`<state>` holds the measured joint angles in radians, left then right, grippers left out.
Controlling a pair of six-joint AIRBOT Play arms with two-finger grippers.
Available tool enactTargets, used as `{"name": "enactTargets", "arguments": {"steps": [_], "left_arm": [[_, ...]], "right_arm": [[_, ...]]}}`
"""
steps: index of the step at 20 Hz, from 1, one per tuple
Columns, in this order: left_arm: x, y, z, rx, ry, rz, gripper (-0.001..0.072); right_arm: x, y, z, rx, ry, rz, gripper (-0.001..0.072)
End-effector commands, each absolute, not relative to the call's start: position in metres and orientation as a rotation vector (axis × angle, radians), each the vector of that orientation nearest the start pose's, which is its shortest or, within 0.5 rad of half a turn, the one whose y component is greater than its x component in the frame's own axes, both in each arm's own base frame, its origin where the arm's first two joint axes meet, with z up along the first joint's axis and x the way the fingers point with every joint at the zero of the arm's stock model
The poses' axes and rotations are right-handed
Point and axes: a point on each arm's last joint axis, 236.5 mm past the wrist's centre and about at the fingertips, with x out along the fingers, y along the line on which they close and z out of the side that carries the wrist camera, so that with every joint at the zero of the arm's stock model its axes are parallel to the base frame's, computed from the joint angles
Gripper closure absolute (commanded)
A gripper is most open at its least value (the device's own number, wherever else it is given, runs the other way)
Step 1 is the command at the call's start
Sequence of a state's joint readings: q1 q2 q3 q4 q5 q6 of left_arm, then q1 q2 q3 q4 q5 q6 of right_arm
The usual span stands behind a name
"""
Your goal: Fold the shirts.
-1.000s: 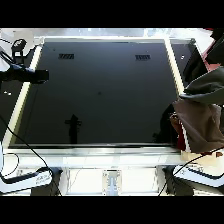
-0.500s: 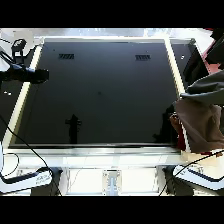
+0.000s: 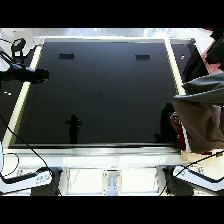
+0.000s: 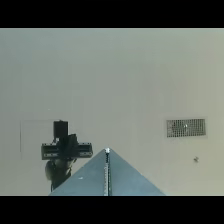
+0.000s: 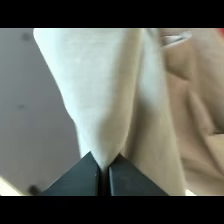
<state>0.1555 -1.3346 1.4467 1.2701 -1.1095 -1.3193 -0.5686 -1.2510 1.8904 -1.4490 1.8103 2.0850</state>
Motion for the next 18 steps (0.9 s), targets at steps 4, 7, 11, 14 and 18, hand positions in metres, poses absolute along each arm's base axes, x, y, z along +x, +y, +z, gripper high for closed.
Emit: {"name": "enactTargets", "arguments": {"steps": [4, 7, 11, 14, 18], "left_arm": [[0.462, 0.008, 0.111, -0.1, 0.94, -0.158, 0.0699], [0.462, -0.001, 0.112, -0.095, 0.941, -0.176, 0.0699], [0.462, -0.017, 0.112, -0.078, 0.943, -0.209, 0.0698], [0.461, -0.028, 0.112, -0.067, 0.944, -0.23, 0.0699], [0.461, -0.03, 0.112, -0.064, 0.944, -0.235, 0.0699]], "right_arm": [[0.259, -0.169, 0.164, 0.634, 1.274, -0.72, 0.0701], [0.244, -0.16, 0.125, 0.521, 1.388, -0.659, 0.07], [0.198, -0.183, 0.101, 0.489, 1.494, -0.807, 0.07], [0.158, -0.189, 0.074, 0.565, 1.613, -0.887, 0.07], [0.122, -0.181, 0.025, 0.638, 1.744, -0.897, 0.0657]]}}
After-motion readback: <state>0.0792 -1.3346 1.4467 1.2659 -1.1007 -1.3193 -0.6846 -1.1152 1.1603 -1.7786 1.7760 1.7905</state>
